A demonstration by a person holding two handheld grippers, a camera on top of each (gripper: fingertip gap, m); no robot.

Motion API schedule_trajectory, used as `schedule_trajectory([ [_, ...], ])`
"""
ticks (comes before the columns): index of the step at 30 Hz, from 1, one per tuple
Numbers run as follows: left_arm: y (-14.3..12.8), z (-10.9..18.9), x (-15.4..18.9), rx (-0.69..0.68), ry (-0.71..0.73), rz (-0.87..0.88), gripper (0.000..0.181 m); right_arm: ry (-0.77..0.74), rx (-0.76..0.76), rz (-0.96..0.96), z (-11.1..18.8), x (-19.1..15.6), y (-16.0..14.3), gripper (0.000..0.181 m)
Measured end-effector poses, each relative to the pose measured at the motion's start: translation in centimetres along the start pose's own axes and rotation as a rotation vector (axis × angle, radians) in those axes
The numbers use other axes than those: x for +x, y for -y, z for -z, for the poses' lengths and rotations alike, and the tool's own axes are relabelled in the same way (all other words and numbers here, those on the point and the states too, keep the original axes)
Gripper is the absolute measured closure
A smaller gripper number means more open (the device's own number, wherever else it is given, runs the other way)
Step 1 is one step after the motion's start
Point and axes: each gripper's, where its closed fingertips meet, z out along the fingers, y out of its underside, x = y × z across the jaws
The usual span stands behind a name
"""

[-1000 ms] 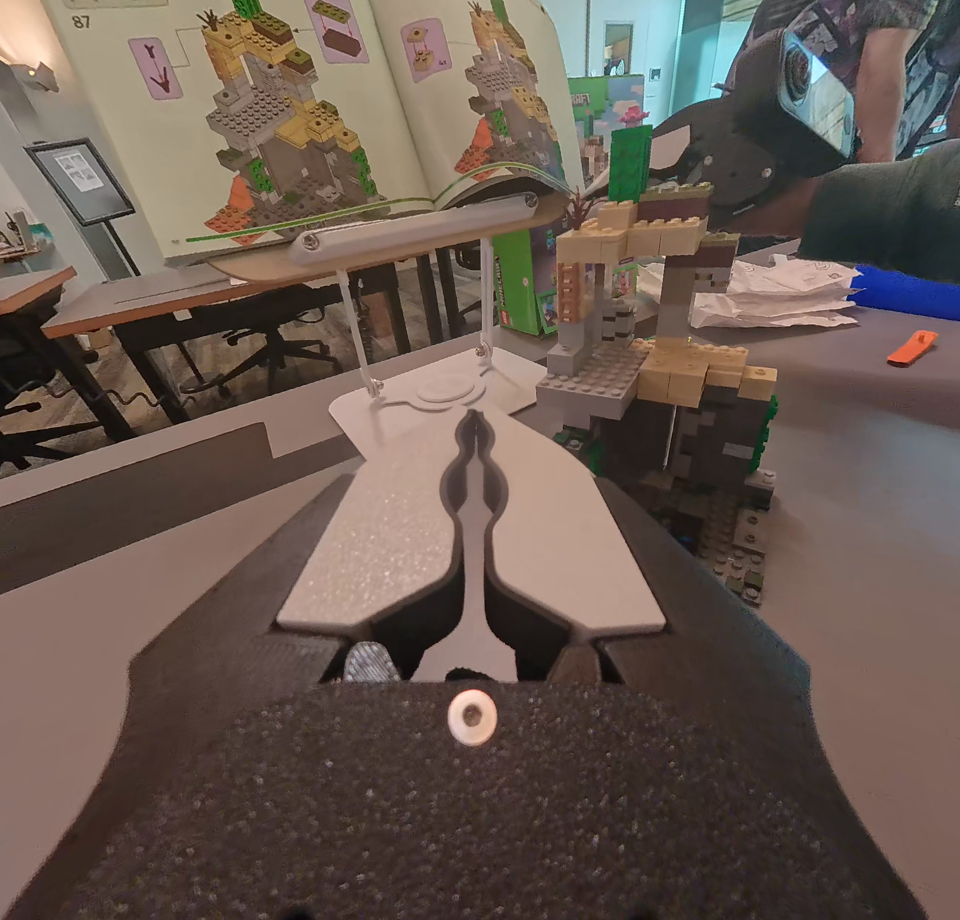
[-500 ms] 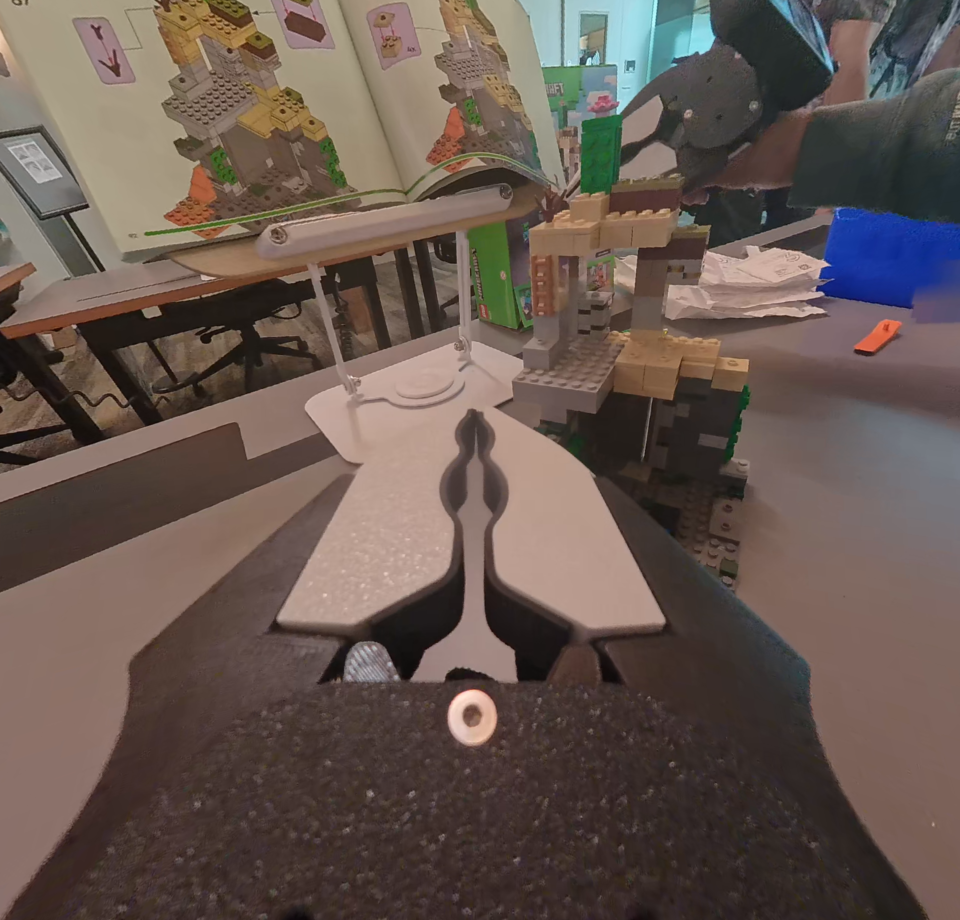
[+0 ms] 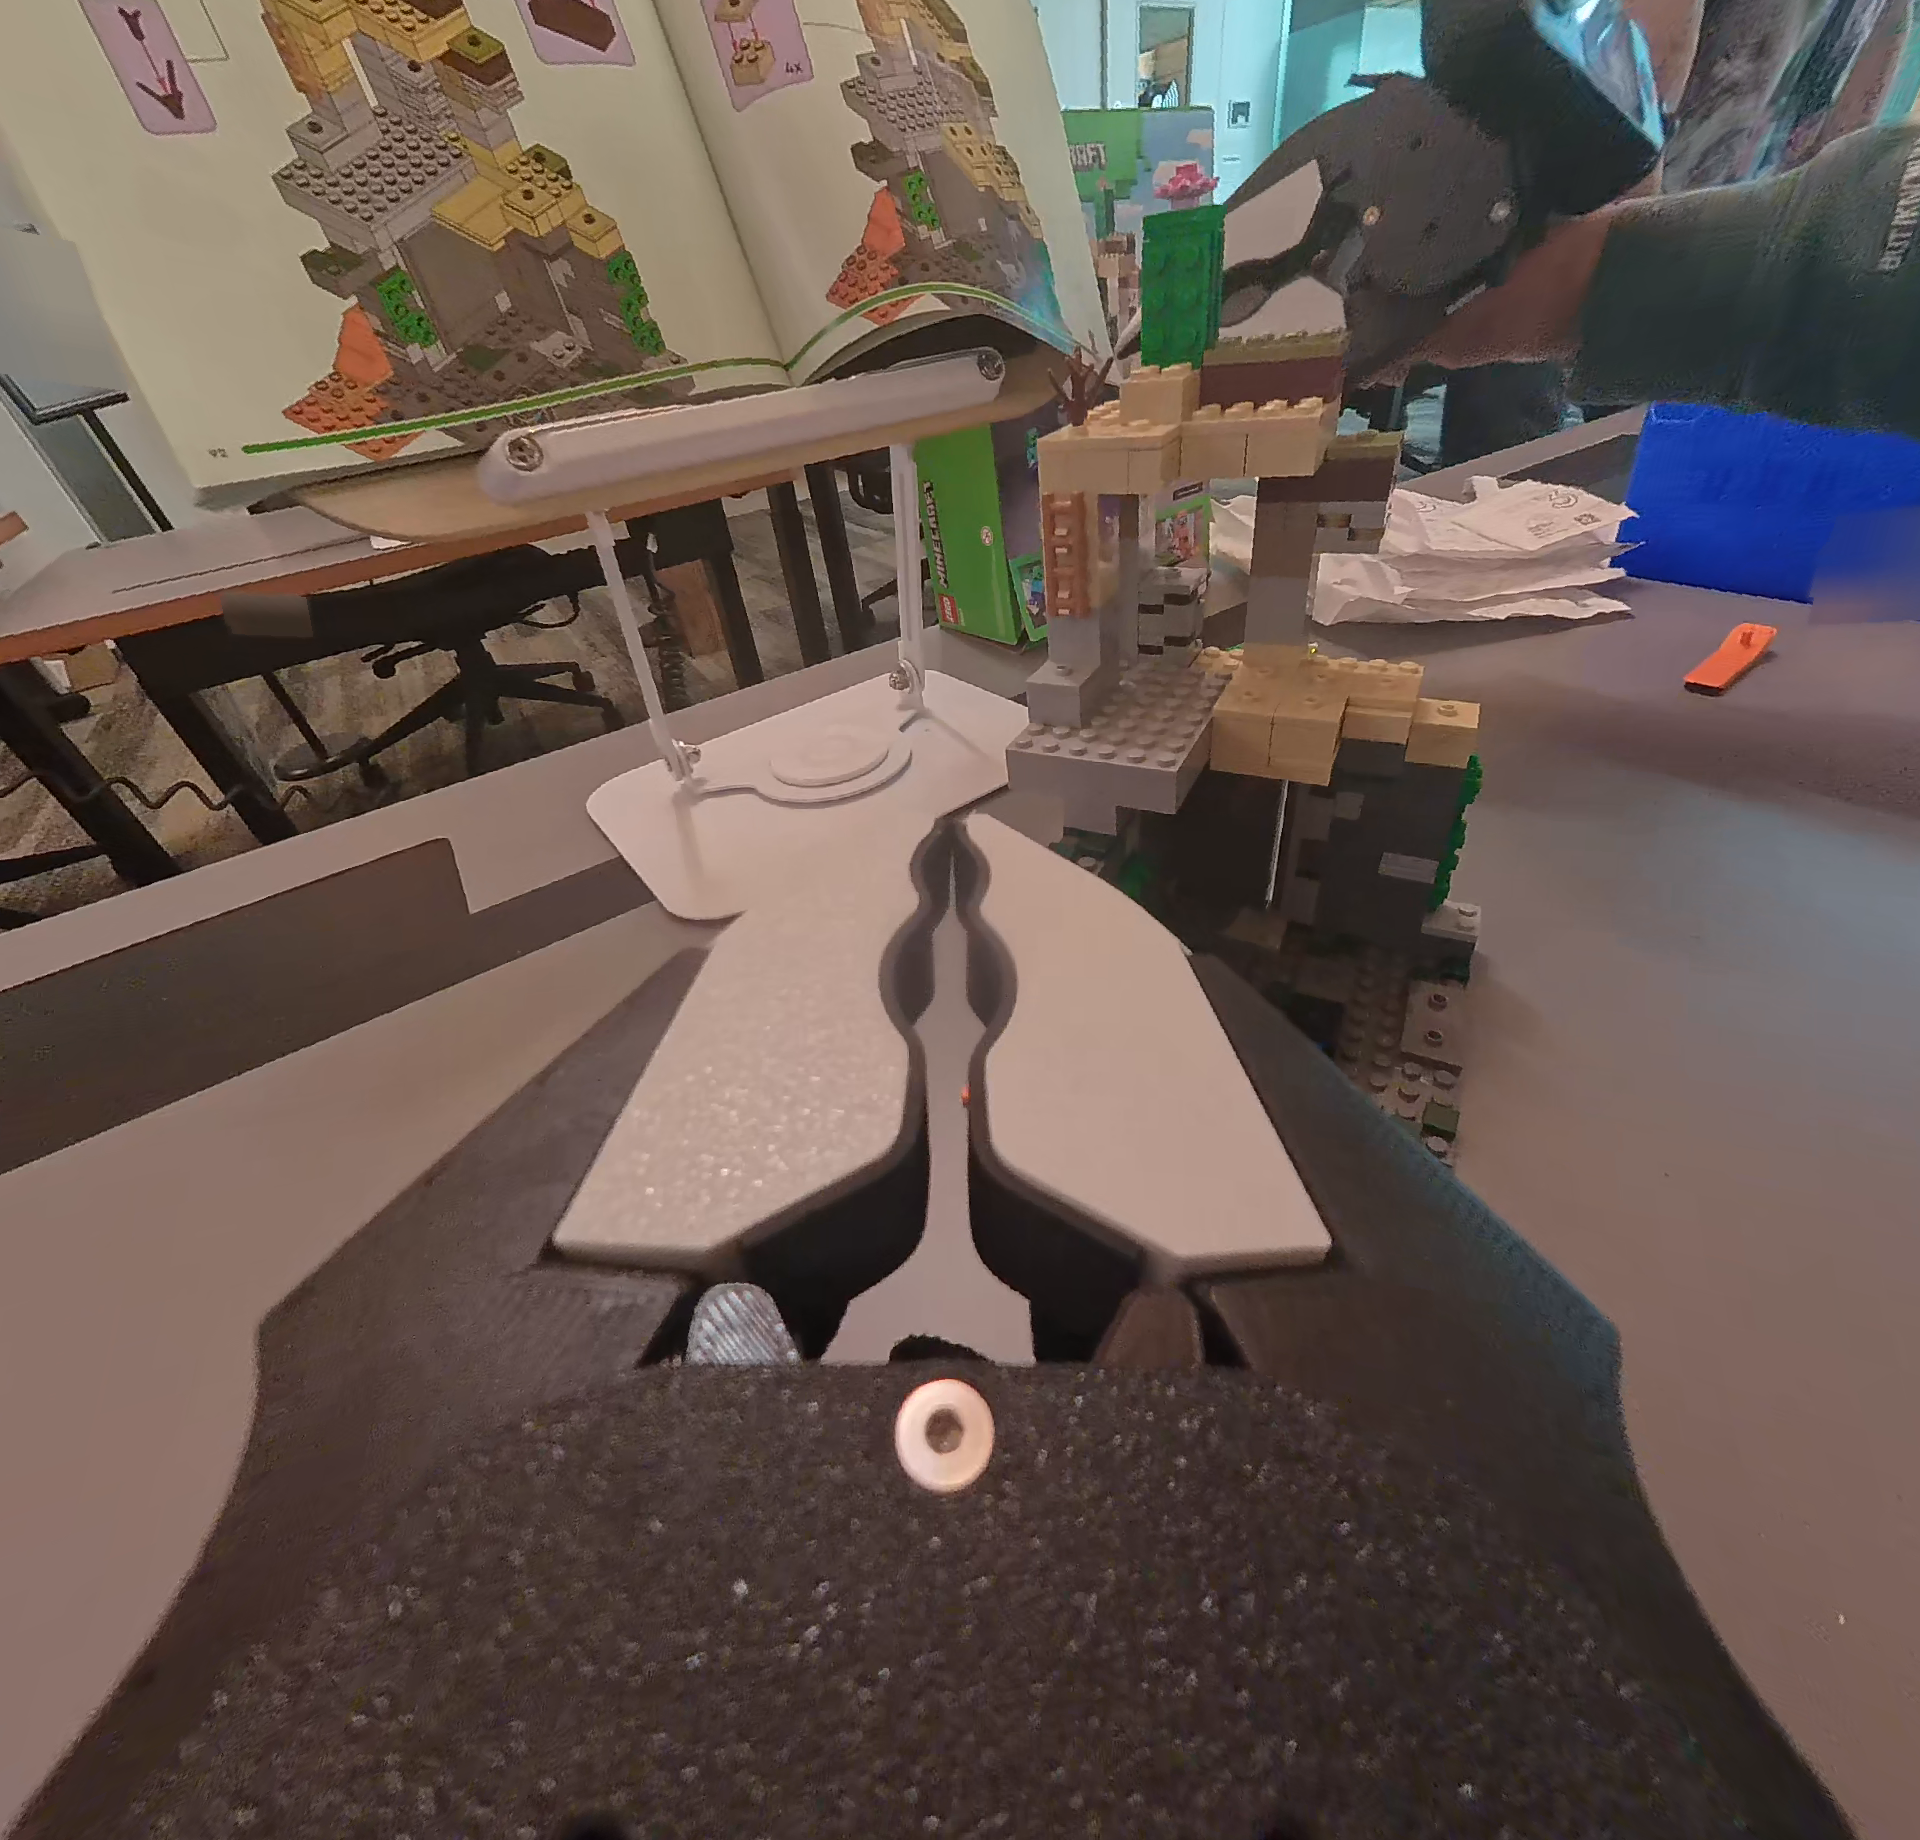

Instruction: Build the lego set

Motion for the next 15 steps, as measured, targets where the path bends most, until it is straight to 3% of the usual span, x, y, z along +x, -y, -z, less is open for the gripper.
schedule_trajectory([
  [6,0.07,0.07,-0.08,0.002,0.002,0.004,0.181,-0.078,-0.017,0.054,-0.76,0.37,-0.33,0.175],
  [15,-0.05,0.03,0.03,-0.003,-0.007,0.009,0.181,0.014,-0.012,0.015,-0.45,0.17,-0.19,0.181],
])
